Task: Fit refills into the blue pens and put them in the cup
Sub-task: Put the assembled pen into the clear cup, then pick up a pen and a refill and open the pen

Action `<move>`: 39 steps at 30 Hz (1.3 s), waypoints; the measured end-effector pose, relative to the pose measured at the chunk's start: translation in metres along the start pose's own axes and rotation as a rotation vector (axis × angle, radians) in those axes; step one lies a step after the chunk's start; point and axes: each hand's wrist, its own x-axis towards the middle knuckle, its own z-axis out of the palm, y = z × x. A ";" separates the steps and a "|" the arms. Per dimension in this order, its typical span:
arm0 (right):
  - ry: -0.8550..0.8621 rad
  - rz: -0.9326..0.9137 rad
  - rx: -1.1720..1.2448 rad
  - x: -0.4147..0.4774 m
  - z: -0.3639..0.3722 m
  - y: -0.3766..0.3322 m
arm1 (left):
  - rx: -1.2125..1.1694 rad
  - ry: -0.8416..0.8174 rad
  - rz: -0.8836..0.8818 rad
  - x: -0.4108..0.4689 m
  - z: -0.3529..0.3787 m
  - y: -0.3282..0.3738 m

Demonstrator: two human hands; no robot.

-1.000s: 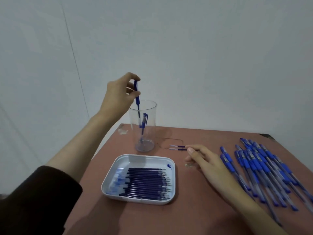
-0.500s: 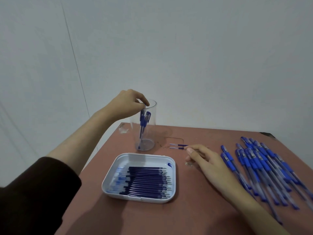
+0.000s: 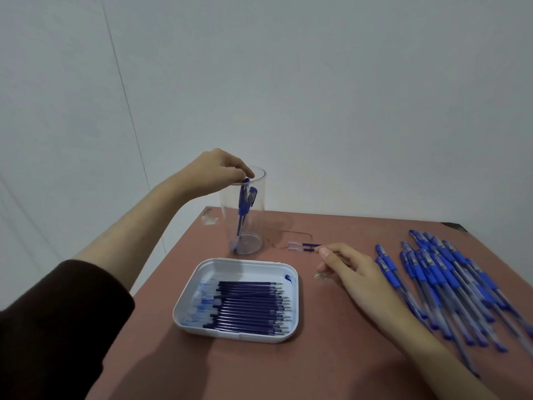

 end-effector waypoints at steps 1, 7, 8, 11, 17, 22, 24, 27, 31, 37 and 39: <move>0.001 0.002 0.002 0.000 0.000 0.000 | 0.003 -0.001 0.001 0.001 0.000 0.000; 0.011 -0.004 -0.026 -0.001 -0.001 -0.002 | 0.026 0.071 0.040 -0.003 -0.002 0.006; 0.023 -0.016 -0.043 -0.002 -0.001 -0.003 | 0.034 0.135 0.072 -0.006 -0.001 0.010; 0.089 -0.081 -0.213 -0.002 -0.007 -0.006 | 0.051 0.396 0.204 -0.023 0.012 0.032; 0.318 -0.032 -0.861 0.003 -0.048 -0.003 | -0.142 0.333 0.402 -0.061 0.096 0.070; 0.314 0.246 -1.061 0.001 -0.069 0.000 | -0.114 0.177 0.342 -0.063 0.167 0.069; 0.268 0.331 -1.139 0.001 -0.072 -0.001 | -0.143 0.178 0.311 -0.060 0.179 0.069; 0.232 0.385 -1.176 -0.001 -0.072 -0.003 | -0.172 0.209 0.290 -0.059 0.188 0.070; 0.239 0.386 -1.205 0.000 -0.071 -0.004 | -0.174 0.214 0.304 -0.059 0.191 0.068; 0.310 0.384 -1.187 0.005 -0.070 -0.001 | -0.255 0.195 0.298 -0.063 0.190 0.074; 0.473 0.211 -1.079 0.005 -0.070 -0.001 | -0.374 0.180 0.219 -0.060 0.189 0.073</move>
